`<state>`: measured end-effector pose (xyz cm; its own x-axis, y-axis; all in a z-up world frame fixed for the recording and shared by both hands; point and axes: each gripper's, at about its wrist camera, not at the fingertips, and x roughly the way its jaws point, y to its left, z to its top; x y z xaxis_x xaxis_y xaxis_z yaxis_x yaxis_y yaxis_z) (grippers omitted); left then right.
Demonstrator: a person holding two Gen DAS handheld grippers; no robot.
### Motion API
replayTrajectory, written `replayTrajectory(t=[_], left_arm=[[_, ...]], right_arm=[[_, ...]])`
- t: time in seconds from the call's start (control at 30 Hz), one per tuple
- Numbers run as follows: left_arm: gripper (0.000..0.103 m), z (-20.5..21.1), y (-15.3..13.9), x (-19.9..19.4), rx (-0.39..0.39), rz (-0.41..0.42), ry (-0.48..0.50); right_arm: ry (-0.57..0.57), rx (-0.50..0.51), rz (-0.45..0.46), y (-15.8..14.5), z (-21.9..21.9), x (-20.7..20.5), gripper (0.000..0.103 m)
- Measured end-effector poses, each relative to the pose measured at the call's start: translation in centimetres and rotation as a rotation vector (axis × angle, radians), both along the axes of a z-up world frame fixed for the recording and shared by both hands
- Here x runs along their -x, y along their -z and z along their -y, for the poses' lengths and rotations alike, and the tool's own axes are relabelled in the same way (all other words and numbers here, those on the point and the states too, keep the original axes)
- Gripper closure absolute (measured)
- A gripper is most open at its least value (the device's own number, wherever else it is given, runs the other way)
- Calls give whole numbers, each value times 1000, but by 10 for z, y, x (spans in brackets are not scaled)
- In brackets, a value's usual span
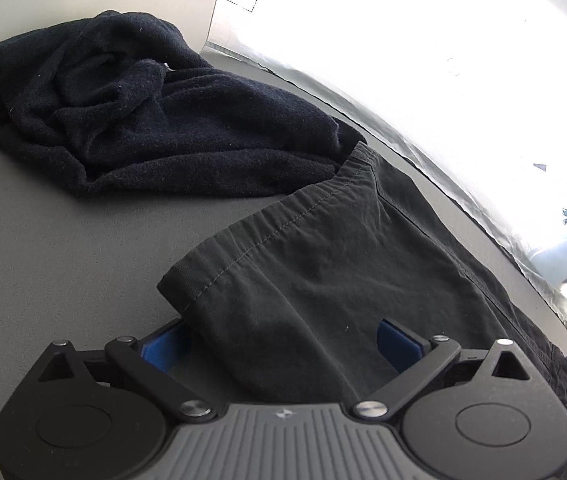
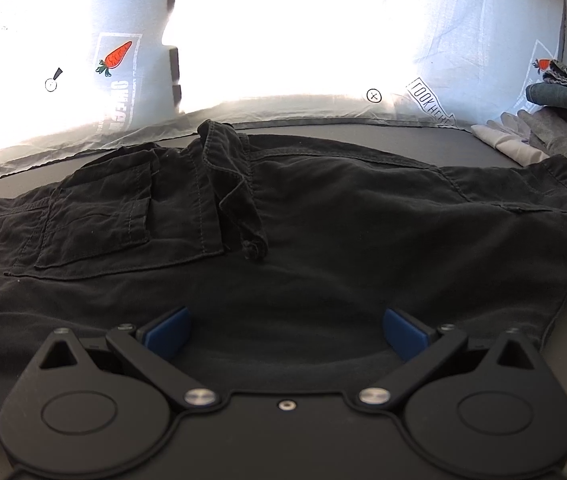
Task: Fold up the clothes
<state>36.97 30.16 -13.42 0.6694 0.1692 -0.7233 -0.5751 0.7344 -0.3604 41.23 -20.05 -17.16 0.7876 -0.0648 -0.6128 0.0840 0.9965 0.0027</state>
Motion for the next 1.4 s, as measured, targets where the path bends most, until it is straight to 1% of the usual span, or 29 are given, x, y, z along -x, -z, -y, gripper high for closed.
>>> replayTrajectory(t=[0.03, 0.13, 0.2, 0.27, 0.3, 0.33, 0.37, 0.4, 0.47, 0.5, 0.57, 0.67, 0.7, 0.8, 0.87, 0.9, 1.0, 1.03, 1.1, 1.13, 1.17, 1.2, 1.23, 1.27, 1.3, 1.33, 1.37, 1.4], left_arm=[[1, 0, 0, -2, 0, 0, -7], [2, 6, 1, -7, -42, -16, -16], [11, 12, 1, -7, -100, -35, -32], [43, 16, 1, -8, -160, -63, -46], [47, 14, 0, -7, -170, -71, -55], [50, 10, 0, -6, -158, -66, -63], [58, 8, 0, -6, -151, -70, -72], [61, 5, -1, -7, -142, -74, -79], [75, 3, -5, -10, -118, -70, -79], [77, 4, -7, -12, -114, -68, -79], [80, 11, -17, -16, -141, -53, -58], [83, 28, -47, -24, -175, 38, 21], [83, 40, -62, -28, -203, 62, 64], [84, 91, -105, -41, -304, 156, 238], [84, 128, -125, -49, -291, 218, 367], [84, 149, -128, -53, -276, 238, 436], [83, 209, -107, -61, -270, 184, 664], [78, 228, -98, -64, -267, 157, 735], [77, 248, -67, -71, -255, 22, 813], [75, 257, -53, -74, -247, -40, 845], [75, 255, -47, -73, -234, -64, 847], [74, 250, -48, -70, -212, -48, 845], [69, 245, -50, -67, -187, -32, 843], [64, 238, -55, -64, -141, -13, 837], [62, 228, -62, -60, -75, 17, 824], [57, 220, -69, -57, -36, 48, 813], [51, 214, -77, -53, -27, 84, 794], [47, 208, -85, -49, -22, 118, 773]], right_arm=[[0, 4, 0, 0, -1, 0, 0], [-1, -1, -1, 0, 0, 0, 0], [-1, -2, 0, 0, 0, 0, 0], [-1, -2, 0, 0, 0, 0, 0], [-1, -2, 0, 0, 0, 0, 0], [-1, -2, 0, 0, 0, 0, 0], [-1, -2, 0, 0, 0, 0, 0], [-1, -3, 0, 0, 0, 0, 0], [-2, -3, 0, 0, 1, 0, 0], [-2, -4, 0, 0, 1, 0, 0], [-2, -4, 0, 0, 1, 0, 0], [-2, -6, 1, 0, 1, 0, 0], [-2, -6, 1, 0, 1, 0, 0], [-2, -8, 1, 0, 1, 0, 0], [-2, -9, 2, 0, 1, 0, 0], [-2, -10, 2, 0, 1, 0, 0], [-2, -11, 3, 0, 2, 0, 0], [-2, -12, 3, 0, 2, 0, 0], [-1, -13, 3, 0, 1, 0, 0], [-1, -13, 3, 0, 1, 0, 0], [0, -14, 4, 0, 1, 0, 0], [1, -15, 4, 0, 2, 0, 0], [1, -16, 4, 0, 2, 0, 0], [1, -15, 4, 0, 2, 0, 0], [1, -15, 4, 0, 2, 0, 0], [2, -15, 4, 0, 2, 0, 0], [2, -13, 4, 0, 2, 0, 0], [2, -11, 3, 0, 1, 0, 0]])
